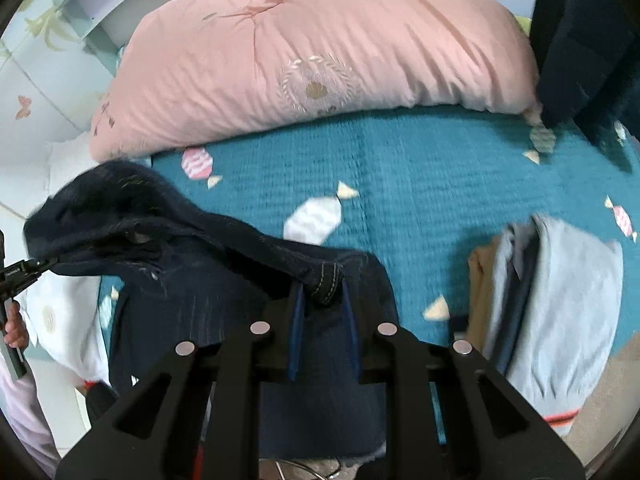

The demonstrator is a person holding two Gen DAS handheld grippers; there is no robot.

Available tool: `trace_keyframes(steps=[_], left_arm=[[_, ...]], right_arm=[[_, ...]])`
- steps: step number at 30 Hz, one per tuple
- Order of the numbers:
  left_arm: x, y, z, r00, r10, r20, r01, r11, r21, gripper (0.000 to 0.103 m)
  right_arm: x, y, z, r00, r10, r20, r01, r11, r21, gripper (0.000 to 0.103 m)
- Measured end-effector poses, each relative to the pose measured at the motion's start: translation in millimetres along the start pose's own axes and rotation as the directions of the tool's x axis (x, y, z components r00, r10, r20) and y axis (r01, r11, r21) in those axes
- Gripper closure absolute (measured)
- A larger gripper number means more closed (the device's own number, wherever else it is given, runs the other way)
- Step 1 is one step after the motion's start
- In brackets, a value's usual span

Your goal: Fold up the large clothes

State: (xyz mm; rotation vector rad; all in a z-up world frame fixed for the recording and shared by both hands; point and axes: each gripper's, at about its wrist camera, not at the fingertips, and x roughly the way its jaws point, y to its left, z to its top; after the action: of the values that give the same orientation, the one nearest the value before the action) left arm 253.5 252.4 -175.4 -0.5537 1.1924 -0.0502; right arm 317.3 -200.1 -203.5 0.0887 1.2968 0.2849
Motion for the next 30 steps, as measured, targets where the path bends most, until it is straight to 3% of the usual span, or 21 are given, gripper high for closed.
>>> trace_keyframes(steps=[5, 9, 12, 14, 17, 22, 30], left_arm=[[-12.7, 17.3, -52.7, 1.000, -0.001, -0.021, 0.001, 1.000, 0.013, 0.090], [-0.8, 33.2, -102.9, 0.997, 0.016, -0.070, -0.014, 0.999, 0.033, 0.088], [23.2, 43.4, -138.2, 0.990, 0.066, -0.125, -0.060, 0.997, 0.050, 0.088], [45.9, 54.1, -161.7, 0.981, 0.089, -0.175, -0.083, 0.996, 0.040, 0.088], [65.7, 65.9, -182.8, 0.968, 0.149, -0.201, -0.145, 0.989, 0.035, 0.088], [57.2, 80.3, -187.3, 0.972, 0.121, -0.202, -0.125, 0.992, -0.010, 0.088], [3.2, 67.6, -190.0, 0.975, 0.209, -0.080, -0.204, 0.977, 0.066, 0.088]], right_arm=[[-10.7, -7.2, -49.7, 1.000, -0.010, -0.019, 0.010, 1.000, -0.014, 0.088], [-0.4, -10.9, -101.4, 0.998, -0.009, -0.068, 0.006, 0.999, -0.040, 0.088], [27.9, -7.0, -144.1, 0.990, -0.067, -0.124, 0.055, 0.994, -0.099, 0.089], [56.4, -13.2, -171.0, 0.978, -0.068, -0.197, 0.056, 0.996, -0.070, 0.096], [83.1, -23.0, -196.5, 0.960, -0.120, -0.251, 0.110, 0.992, -0.053, 0.097], [84.9, -40.6, -205.7, 0.956, -0.098, -0.275, 0.109, 0.994, 0.024, 0.094], [41.0, -28.3, -181.8, 0.988, -0.033, -0.150, 0.043, 0.997, 0.061, 0.084]])
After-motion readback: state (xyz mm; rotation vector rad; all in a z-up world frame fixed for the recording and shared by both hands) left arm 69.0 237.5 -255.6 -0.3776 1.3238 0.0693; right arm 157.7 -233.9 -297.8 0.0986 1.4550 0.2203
